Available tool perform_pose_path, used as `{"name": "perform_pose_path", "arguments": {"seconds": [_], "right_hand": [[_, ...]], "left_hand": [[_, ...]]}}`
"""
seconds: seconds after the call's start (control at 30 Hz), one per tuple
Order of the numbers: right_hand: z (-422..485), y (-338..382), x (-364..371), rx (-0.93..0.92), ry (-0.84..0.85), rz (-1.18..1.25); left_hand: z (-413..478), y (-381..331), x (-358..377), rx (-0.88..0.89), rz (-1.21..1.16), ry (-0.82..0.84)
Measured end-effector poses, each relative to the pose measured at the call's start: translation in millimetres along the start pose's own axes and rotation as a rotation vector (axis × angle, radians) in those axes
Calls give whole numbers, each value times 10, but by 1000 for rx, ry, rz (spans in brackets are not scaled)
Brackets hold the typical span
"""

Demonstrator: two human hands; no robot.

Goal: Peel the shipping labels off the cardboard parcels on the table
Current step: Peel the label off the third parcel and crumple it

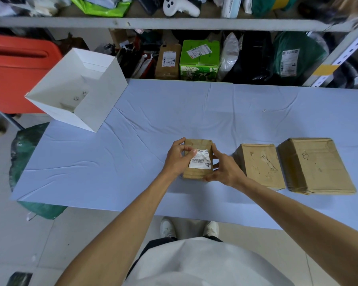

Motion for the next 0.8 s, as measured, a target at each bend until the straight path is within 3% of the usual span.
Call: {"name": "perform_pose_path", "arguments": {"seconds": [0.8], "right_hand": [[28, -46, 1, -17, 12, 5]], "left_hand": [[-39, -3, -15, -25, -86, -27]]}}
Point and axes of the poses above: each hand's wrist, its own z-axis towards the middle knuckle, its own x-axis out of the palm, y = z × x, the point moved 4 cm from there along z, towards the middle knuckle
